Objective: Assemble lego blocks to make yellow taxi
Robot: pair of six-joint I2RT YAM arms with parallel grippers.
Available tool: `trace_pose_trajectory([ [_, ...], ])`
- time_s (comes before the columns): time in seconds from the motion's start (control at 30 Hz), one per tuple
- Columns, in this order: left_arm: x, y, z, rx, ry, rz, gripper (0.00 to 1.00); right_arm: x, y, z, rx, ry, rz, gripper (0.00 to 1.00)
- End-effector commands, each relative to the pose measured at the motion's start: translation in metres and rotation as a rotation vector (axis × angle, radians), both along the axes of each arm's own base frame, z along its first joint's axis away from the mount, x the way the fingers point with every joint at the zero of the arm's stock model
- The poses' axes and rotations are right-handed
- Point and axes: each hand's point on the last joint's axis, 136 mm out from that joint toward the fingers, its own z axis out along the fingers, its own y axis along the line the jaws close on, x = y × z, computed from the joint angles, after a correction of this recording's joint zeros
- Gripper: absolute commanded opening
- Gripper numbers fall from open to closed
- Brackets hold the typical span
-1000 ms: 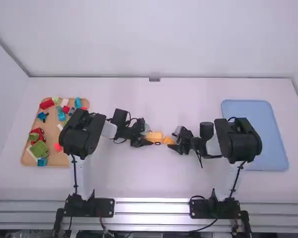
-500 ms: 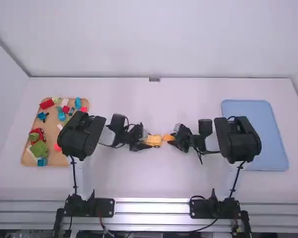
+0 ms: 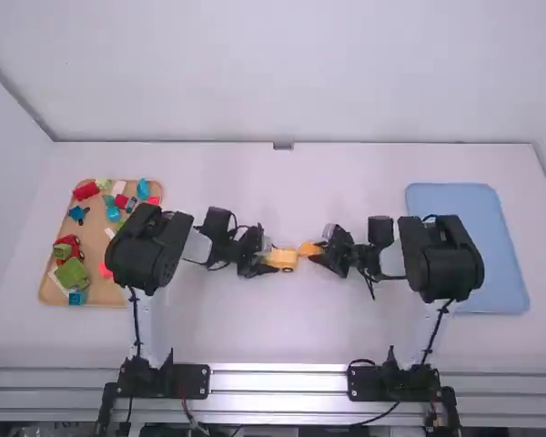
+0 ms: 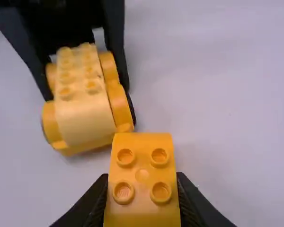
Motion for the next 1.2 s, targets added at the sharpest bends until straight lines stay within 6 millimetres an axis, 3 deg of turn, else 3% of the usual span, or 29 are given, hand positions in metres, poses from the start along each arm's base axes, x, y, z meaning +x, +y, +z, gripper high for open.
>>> trace_pose_trajectory([
  [0.0, -0.006, 0.014, -0.039, 0.149, 0.097, 0.078, 0.03, -0.002, 0.005, 0.032, 0.071, -0.070, 0.052, 0.25],
  [0.23, -0.015, 0.016, -0.043, 0.163, 0.079, 0.048, 0.04, -0.002, 0.021, 0.045, 0.064, -0.070, 0.098, 0.24],
  [0.6, -0.017, 0.019, -0.049, 0.195, 0.055, 0.050, 0.05, -0.013, 0.055, 0.045, -0.002, -0.080, 0.242, 0.20],
  [0.97, -0.016, 0.022, -0.054, 0.223, 0.048, 0.063, 0.05, -0.018, 0.079, 0.029, -0.042, -0.067, 0.297, 0.18],
  [1.17, -0.016, 0.023, -0.054, 0.223, 0.049, 0.065, 0.05, -0.016, 0.079, 0.027, -0.042, -0.055, 0.294, 0.17],
])
